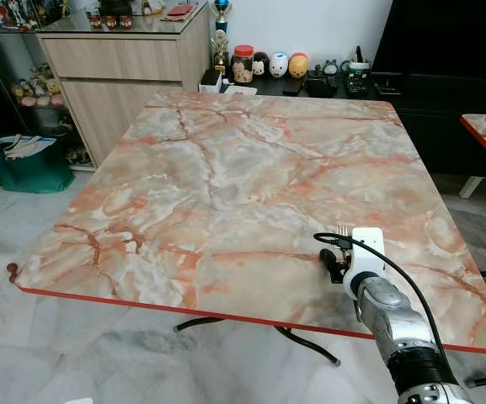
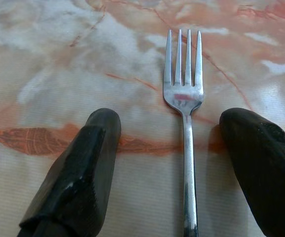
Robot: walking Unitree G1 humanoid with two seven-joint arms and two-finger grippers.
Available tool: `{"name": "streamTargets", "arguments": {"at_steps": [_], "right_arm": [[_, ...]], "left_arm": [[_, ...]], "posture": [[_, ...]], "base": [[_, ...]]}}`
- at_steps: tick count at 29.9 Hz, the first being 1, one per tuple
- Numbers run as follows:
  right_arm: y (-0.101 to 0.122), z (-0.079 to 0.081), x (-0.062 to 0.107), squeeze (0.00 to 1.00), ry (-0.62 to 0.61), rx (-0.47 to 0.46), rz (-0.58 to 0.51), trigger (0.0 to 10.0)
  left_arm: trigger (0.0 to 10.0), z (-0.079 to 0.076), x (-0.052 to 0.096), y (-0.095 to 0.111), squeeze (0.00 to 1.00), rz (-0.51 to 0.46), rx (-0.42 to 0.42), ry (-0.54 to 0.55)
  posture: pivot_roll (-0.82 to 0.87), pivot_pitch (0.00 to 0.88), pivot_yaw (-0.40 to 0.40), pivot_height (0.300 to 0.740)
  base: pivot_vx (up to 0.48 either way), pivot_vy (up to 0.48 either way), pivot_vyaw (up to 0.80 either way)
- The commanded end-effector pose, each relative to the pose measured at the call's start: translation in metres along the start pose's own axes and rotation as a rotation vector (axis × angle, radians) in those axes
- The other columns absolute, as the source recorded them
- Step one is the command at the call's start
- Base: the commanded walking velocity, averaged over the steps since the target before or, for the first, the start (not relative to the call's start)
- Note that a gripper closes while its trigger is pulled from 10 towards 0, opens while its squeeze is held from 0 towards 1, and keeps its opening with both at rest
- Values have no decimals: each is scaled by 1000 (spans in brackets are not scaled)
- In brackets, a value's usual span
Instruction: Setting the table
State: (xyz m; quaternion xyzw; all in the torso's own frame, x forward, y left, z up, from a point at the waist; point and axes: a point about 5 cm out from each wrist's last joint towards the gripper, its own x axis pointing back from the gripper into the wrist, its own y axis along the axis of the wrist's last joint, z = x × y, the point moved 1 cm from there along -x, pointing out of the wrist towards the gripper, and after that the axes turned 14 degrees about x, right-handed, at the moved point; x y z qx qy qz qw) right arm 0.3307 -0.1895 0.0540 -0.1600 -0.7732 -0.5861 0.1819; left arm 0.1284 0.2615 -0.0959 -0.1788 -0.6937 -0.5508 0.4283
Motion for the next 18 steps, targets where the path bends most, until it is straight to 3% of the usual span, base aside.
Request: {"name": "streamTargets", "arguments": {"at_steps": [1, 3, 4, 5, 6, 8, 18], "right_arm": [[-4, 1, -1, 0, 8, 11, 34, 10000], [-4, 1, -1, 0, 10, 10, 34, 10000], [-4, 1, -1, 0, 12, 10, 34, 9020], [-4, 1, -1, 0, 13, 10, 35, 9020], [-4, 2, -1, 0, 16, 10, 34, 2392], [-4, 3, -1, 0, 22, 5, 31, 0], [-5, 3, 0, 0, 19, 6, 35, 0]], "left_arm": [[10000, 0, 1, -3, 0, 16, -18, -4], [10000, 0, 0, -3, 0, 15, -18, -5], [10000, 0, 0, -2, 0, 15, -17, -5], [10000, 0, 0, -2, 0, 14, -17, -6], [10000, 0, 0, -2, 0, 14, -17, -6], [10000, 0, 0, -1, 0, 13, -17, -6], [10000, 1, 0, -1, 0, 14, -16, -6]], "posture": [[-3, 0, 4, 740], [-3, 0, 4, 740], [-4, 0, 5, 740], [-4, 0, 5, 740], [-4, 0, 6, 740], [-5, 0, 6, 740], [-5, 0, 4, 740]], "base": [[0, 0, 0], [0, 0, 0], [0, 0, 0], [0, 0, 0], [0, 0, 0], [0, 0, 0], [0, 0, 0]]}}
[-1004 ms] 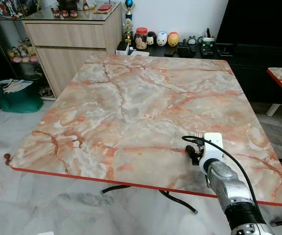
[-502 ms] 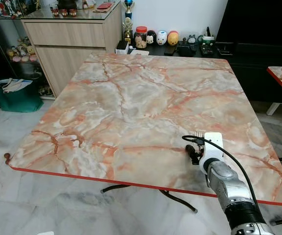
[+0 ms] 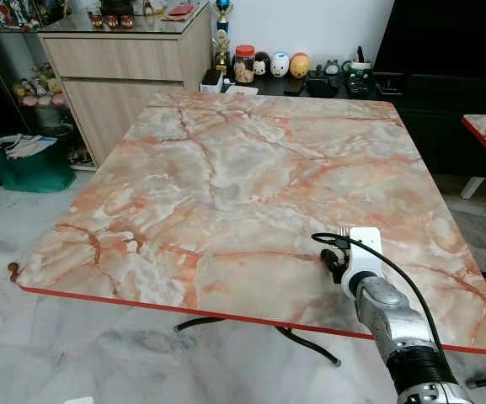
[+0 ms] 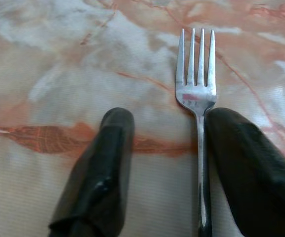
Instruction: Setting the table
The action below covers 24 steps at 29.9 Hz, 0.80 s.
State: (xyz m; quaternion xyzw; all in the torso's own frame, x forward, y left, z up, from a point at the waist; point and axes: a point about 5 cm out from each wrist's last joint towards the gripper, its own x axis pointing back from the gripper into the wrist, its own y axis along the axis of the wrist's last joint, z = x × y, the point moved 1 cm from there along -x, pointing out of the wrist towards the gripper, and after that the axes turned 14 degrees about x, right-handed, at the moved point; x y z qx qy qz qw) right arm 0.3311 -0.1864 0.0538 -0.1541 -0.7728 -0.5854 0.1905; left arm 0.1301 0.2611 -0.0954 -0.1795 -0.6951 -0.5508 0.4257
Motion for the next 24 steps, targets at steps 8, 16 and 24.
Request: {"name": "streamTargets", "arguments": {"at_steps": [8, 16, 24], "right_arm": [[-4, 0, -1, 0, 1, -1, 27, 0], [-3, 1, -1, 0, 2, -2, 22, 0], [-2, 2, -1, 0, 6, -4, 17, 0]], "left_arm": [[10000, 1, 1, -3, 0, 18, -14, -2], [10000, 0, 0, -3, 0, 20, -15, -3], [10000, 0, 0, -3, 0, 22, -14, -1]], "posture": [[-4, 0, 4, 740], [-4, 0, 5, 740], [-2, 0, 5, 740]], "base": [[0, 0, 0], [0, 0, 0], [0, 0, 0]]}}
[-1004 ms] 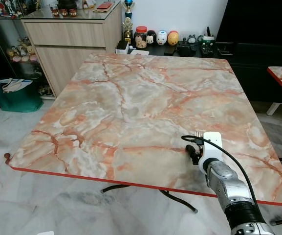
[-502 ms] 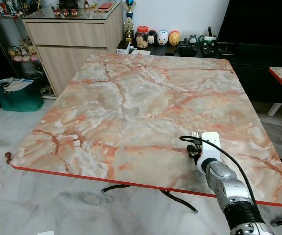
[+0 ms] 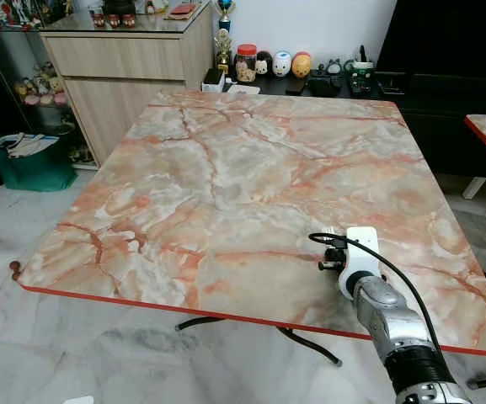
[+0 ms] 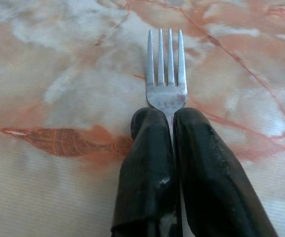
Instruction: Setting the table
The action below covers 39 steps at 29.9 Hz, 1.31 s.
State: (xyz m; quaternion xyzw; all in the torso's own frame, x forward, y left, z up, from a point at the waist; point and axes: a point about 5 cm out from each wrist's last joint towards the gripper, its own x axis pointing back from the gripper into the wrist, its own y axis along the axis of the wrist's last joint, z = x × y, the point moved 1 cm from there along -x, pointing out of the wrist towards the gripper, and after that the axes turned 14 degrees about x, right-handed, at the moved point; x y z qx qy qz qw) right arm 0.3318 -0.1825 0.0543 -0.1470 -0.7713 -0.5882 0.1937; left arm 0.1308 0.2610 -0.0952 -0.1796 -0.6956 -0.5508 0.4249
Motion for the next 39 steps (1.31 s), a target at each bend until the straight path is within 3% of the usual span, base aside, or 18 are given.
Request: {"name": "streamTargets", "arguments": {"at_steps": [1, 6, 12, 13, 14, 18, 21, 28, 39], "right_arm": [[-4, -2, 0, 0, -8, -1, 24, 0], [-1, 0, -1, 0, -6, -5, 12, 0], [11, -1, 2, 0, -24, 26, -83, 0], [18, -1, 4, 0, -32, 80, -131, 6353], [22, 0, 5, 0, -37, 93, -163, 10000], [37, 0, 11, 0, -63, 106, -262, 10000], [48, 5, 18, 0, -61, 175, -356, 10000], [64, 10, 41, 0, -102, 139, -523, 10000], [68, 5, 49, 0, -153, 136, -570, 10000]], "left_arm": [[10000, 0, 0, -4, 0, 23, -14, 1], [10000, 1, 1, -4, 0, 25, -16, 2], [10000, 1, 1, -3, 0, 20, -21, 5], [10000, 2, 1, -3, 0, 17, -22, 10], [10000, 2, 1, -3, 0, 17, -23, 11], [10000, 2, 1, -3, 0, 18, -21, 11], [10000, 2, 1, -3, 0, 18, -12, 16], [10000, 6, 3, -8, 0, 27, -14, 25], [10000, 5, 4, -11, 0, 25, -19, 16]], "posture": [[-2, 0, 5, 740], [-2, 0, 5, 740], [-5, 0, 6, 740], [-8, 0, 6, 740], [-9, 0, 6, 740], [-11, 0, 6, 740], [-11, 0, 8, 740], [-22, 0, 16, 740], [-19, 0, 9, 740]], "base": [[0, 0, 0], [0, 0, 0], [0, 0, 0], [0, 0, 0], [0, 0, 0], [0, 0, 0], [0, 0, 0], [0, 0, 0], [0, 0, 0]]}}
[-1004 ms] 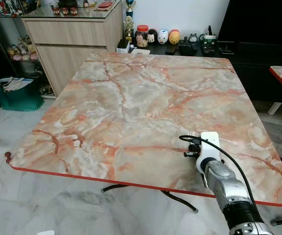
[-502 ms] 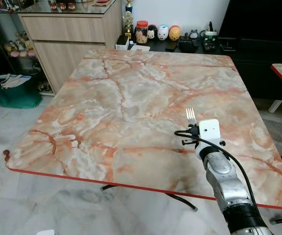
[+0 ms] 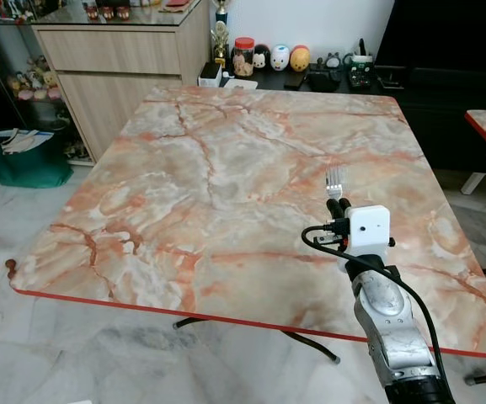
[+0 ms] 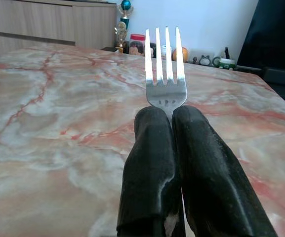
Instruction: Setting the table
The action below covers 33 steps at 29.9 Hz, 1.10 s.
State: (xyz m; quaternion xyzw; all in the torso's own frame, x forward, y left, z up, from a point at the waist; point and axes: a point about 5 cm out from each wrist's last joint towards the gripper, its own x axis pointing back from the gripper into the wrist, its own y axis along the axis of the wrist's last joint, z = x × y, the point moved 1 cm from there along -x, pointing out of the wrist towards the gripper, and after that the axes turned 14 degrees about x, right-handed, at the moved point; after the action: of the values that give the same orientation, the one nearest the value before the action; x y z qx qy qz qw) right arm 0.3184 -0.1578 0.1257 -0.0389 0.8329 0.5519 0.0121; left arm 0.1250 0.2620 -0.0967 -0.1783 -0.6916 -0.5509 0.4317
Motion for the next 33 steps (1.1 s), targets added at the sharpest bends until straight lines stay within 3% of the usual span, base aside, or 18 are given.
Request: {"name": "streamTargets", "arguments": {"at_steps": [1, 18, 33], "right_arm": [[8, -6, -2, 0, -25, -4, -34, 10000], [14, -15, -9, 0, -58, 6, -56, 10000], [18, -14, -11, 0, -61, 1, -67, 10000]], "left_arm": [[10000, 1, 2, -6, 0, 17, -19, 0], [10000, -5, -1, 2, 0, -16, -15, -11], [10000, -5, -1, 3, 0, -28, -10, -16]], "posture": [[-18, 0, 7, 740], [-7, 0, -6, 740], [-5, 0, -10, 740]], "base": [[0, 0, 0], [0, -77, 0], [0, -81, 0]]}}
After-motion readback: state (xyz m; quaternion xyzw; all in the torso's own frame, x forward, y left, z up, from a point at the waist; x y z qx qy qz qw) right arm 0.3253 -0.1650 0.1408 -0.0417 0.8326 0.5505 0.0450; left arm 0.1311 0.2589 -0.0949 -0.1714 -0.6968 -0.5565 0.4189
